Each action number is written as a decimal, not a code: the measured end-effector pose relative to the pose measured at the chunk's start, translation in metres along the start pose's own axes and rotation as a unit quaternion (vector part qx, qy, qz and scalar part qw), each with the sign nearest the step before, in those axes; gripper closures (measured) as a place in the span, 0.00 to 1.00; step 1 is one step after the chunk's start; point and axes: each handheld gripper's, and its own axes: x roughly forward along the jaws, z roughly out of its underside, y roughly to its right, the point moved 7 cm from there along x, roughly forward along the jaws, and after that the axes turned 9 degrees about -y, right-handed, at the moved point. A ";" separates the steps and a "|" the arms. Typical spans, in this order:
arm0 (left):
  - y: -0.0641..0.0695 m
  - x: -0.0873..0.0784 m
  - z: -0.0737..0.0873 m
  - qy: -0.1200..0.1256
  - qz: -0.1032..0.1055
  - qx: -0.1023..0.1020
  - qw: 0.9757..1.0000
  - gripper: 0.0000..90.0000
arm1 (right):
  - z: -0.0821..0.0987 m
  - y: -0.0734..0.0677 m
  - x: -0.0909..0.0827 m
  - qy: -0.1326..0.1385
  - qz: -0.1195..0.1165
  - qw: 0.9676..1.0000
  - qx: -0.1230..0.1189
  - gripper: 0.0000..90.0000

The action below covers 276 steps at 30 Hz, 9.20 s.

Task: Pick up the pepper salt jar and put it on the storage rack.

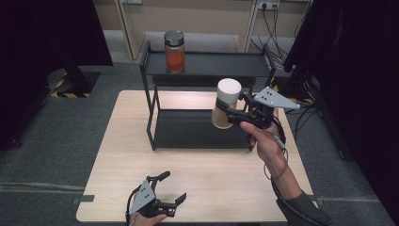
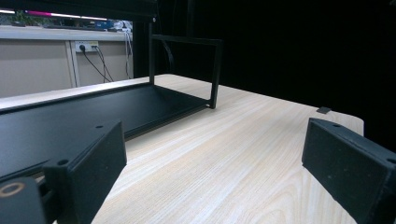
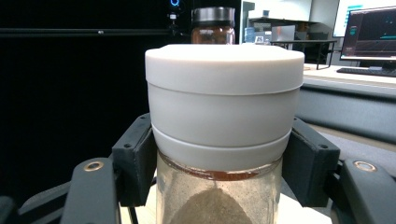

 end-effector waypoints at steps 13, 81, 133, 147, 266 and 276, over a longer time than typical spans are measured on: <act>0.000 0.000 0.000 -0.001 0.001 -0.001 1.000 0.06 | -0.030 0.001 0.011 0.003 0.009 1.000 -0.005 0.39; 0.001 -0.002 0.000 0.002 0.009 -0.003 1.000 0.06 | -0.110 0.027 0.107 0.006 0.112 0.994 0.000 0.39; 0.003 0.000 0.000 0.000 0.013 0.002 1.000 0.06 | -0.086 0.038 0.100 0.013 0.110 0.993 0.029 0.04; 0.003 0.000 0.000 -0.001 0.012 0.004 1.000 0.06 | -0.063 0.028 0.071 0.026 0.077 0.997 0.010 0.00; 0.002 -0.001 0.001 0.000 -0.002 0.004 1.000 0.06 | 0.155 -0.050 -0.034 0.000 -0.028 0.999 -0.024 0.00; 0.002 -0.001 0.001 0.000 -0.002 0.003 1.000 0.06 | 0.176 -0.055 -0.034 -0.013 -0.031 0.999 -0.012 0.00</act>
